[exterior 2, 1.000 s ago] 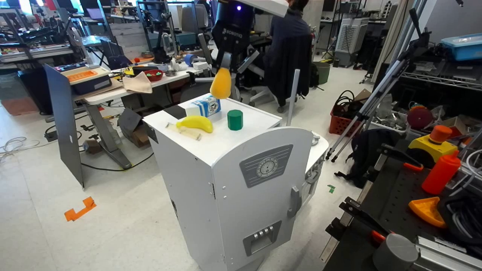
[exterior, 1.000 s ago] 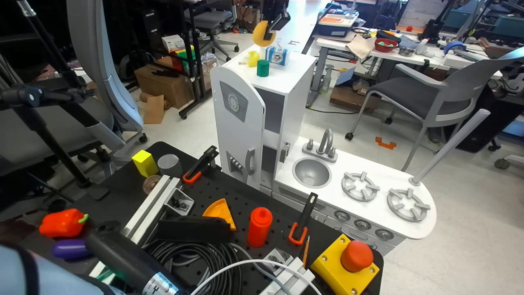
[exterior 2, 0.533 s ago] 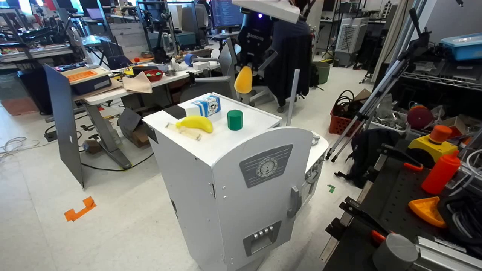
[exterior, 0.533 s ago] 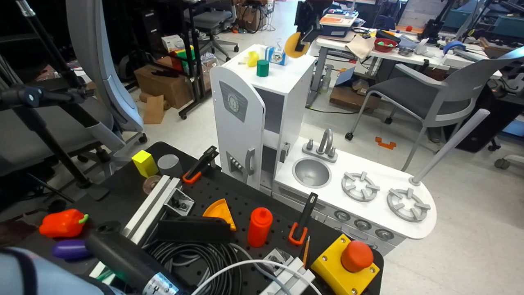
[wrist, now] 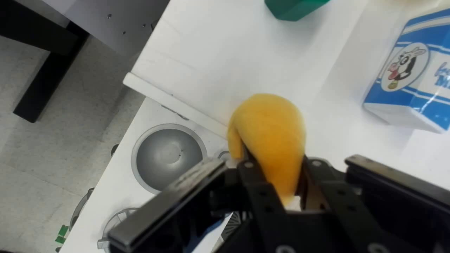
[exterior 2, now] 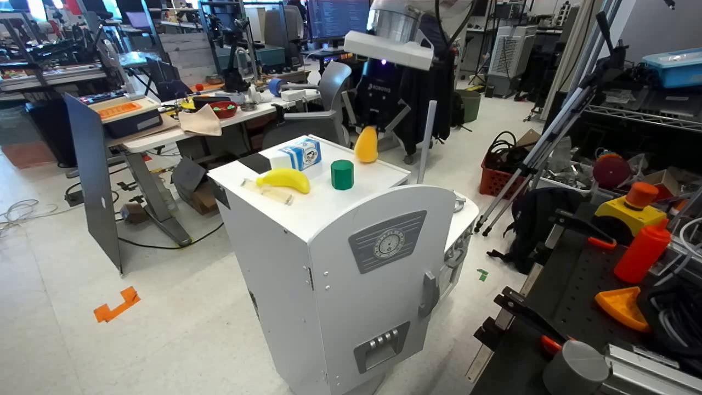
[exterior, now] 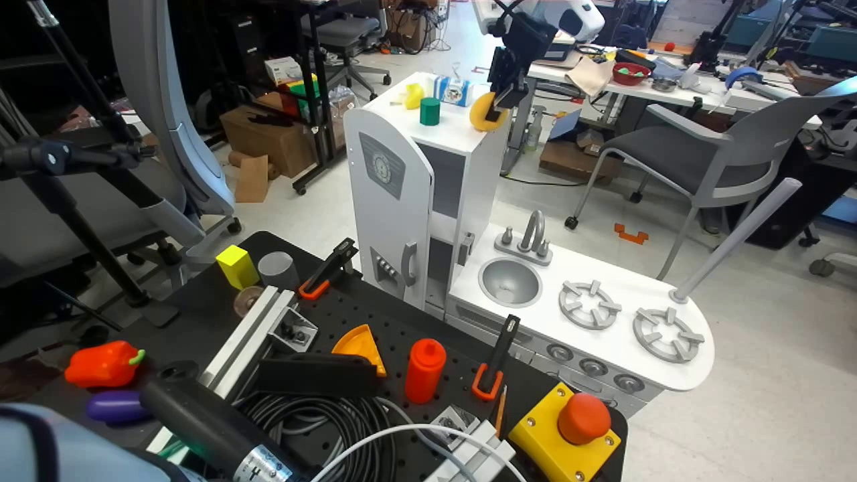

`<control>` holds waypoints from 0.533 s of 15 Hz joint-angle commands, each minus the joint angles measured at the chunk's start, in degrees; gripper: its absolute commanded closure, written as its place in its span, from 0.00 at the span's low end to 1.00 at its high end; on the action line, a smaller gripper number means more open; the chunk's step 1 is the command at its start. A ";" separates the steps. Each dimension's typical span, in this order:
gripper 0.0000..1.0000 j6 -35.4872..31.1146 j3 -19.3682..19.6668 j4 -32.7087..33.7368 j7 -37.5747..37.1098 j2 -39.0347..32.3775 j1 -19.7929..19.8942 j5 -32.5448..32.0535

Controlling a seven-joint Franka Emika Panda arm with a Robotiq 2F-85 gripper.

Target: Move the yellow plush toy to the right

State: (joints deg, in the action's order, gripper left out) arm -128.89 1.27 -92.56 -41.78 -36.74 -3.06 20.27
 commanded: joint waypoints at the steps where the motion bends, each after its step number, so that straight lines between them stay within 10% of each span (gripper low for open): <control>1: 0.94 1.46 -0.67 3.08 -1.81 -1.82 -0.31 0.45; 8: 0.94 1.49 -1.00 4.77 -2.90 -3.09 -1.23 -0.21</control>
State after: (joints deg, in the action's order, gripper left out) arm -128.86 0.52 -90.33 -43.41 -38.20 -3.98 20.26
